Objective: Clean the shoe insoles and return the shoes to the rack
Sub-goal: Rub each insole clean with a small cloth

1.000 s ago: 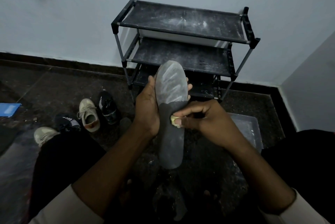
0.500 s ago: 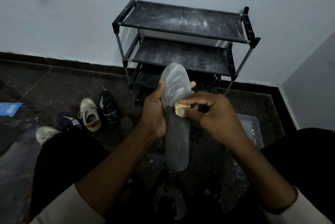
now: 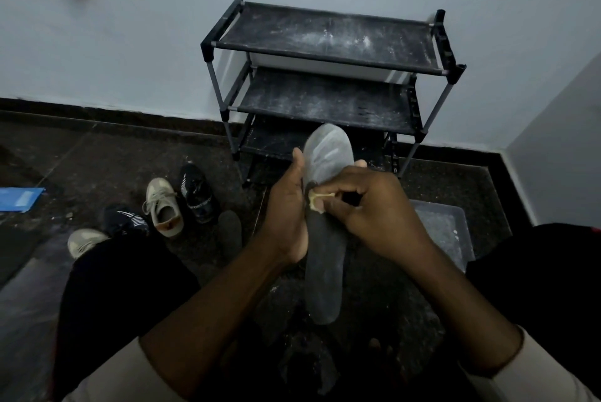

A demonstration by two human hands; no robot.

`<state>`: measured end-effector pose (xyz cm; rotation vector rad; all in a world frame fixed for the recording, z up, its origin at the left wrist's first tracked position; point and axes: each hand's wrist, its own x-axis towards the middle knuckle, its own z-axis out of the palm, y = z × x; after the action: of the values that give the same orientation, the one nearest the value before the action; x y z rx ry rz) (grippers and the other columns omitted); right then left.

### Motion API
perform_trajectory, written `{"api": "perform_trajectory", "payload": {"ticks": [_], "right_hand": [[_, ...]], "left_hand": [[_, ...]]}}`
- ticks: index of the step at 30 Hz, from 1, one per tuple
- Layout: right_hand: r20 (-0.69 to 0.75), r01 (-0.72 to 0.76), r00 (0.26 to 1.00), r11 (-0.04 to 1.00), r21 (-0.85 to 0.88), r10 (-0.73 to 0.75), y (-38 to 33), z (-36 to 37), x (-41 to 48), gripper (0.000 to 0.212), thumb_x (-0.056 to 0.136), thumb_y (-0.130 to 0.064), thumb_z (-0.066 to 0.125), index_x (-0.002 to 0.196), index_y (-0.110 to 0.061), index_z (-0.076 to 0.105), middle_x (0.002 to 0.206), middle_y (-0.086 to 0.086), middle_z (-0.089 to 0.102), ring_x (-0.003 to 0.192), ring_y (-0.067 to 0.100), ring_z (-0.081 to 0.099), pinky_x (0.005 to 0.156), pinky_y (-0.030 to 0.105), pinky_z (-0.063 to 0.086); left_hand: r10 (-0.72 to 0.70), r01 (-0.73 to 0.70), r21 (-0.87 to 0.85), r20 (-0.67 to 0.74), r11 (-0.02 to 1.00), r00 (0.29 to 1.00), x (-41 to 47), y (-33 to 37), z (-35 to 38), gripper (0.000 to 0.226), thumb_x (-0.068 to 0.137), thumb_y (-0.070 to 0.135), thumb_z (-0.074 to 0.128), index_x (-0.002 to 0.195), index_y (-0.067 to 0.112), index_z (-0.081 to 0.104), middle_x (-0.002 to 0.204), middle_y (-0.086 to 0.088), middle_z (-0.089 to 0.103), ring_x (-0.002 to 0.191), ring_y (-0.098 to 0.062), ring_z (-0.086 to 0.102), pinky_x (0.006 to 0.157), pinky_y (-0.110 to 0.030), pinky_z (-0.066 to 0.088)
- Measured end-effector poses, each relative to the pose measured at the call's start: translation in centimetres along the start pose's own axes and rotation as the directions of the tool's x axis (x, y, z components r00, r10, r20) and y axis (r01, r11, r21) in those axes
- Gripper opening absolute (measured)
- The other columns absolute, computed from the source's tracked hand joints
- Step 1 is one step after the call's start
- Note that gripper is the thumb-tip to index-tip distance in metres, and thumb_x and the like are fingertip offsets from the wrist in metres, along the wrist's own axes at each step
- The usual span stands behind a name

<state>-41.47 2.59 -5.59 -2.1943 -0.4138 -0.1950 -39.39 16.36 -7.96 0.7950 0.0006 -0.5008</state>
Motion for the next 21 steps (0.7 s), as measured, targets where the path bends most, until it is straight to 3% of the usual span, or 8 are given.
{"api": "perform_trajectory", "payload": {"ticks": [3,8,12,17,21], "right_hand": [[-0.135,0.01,0.991,1.0,0.013,-0.008,-0.13,0.3,0.37,0.017,0.084,-0.008,0.081,0.1,-0.016,0.081,0.096,-0.009,0.075,0.091,-0.001,0.068,0.086,0.026,0.056],[0.008,0.041,0.999,0.995,0.086,-0.042,-0.56,0.48,-0.19,0.019,0.086,-0.008,0.08,0.103,-0.016,0.081,0.097,-0.009,0.076,0.092,0.002,0.071,0.086,0.025,0.057],[-0.085,0.011,0.996,0.997,0.074,-0.005,-0.32,0.13,0.36,0.016,0.086,-0.009,0.079,0.1,-0.017,0.081,0.096,-0.01,0.076,0.091,0.001,0.07,0.086,0.029,0.058],[0.153,0.004,0.988,0.996,0.094,-0.019,-0.59,0.14,-0.55,0.016,0.086,-0.01,0.078,0.098,-0.02,0.082,0.091,-0.01,0.076,0.086,0.005,0.072,0.083,0.035,0.059],[-0.016,-0.021,1.0,0.99,0.139,0.023,-0.1,-0.08,0.07,0.015,0.086,-0.008,0.079,0.098,-0.018,0.082,0.093,-0.012,0.077,0.089,0.002,0.072,0.088,0.035,0.058]], "left_hand": [[0.025,-0.022,0.05,-0.051,0.998,0.998,0.0,-0.37,0.22,0.073,0.104,0.061,0.021,0.144,0.005,0.049,0.14,-0.021,0.058,0.132,-0.031,0.055,0.109,-0.042,0.046],[-0.003,0.003,0.021,-0.016,1.0,1.0,-0.28,0.13,0.01,0.08,0.103,0.064,0.017,0.147,0.004,0.044,0.142,-0.023,0.055,0.134,-0.031,0.053,0.111,-0.041,0.045],[0.011,-0.008,0.061,-0.048,0.998,0.999,-0.32,-0.19,0.14,0.078,0.103,0.064,0.021,0.144,0.004,0.049,0.14,-0.022,0.057,0.133,-0.031,0.055,0.111,-0.043,0.044],[0.045,-0.042,0.04,-0.07,0.998,0.997,-0.77,0.44,0.14,0.075,0.104,0.061,0.015,0.145,0.008,0.048,0.136,-0.022,0.061,0.127,-0.031,0.06,0.093,-0.035,0.057],[0.03,-0.021,0.099,-0.093,0.995,0.995,-0.71,-0.14,0.21,0.076,0.103,0.062,0.021,0.14,0.005,0.053,0.134,-0.02,0.063,0.126,-0.03,0.061,0.103,-0.04,0.052]]}}
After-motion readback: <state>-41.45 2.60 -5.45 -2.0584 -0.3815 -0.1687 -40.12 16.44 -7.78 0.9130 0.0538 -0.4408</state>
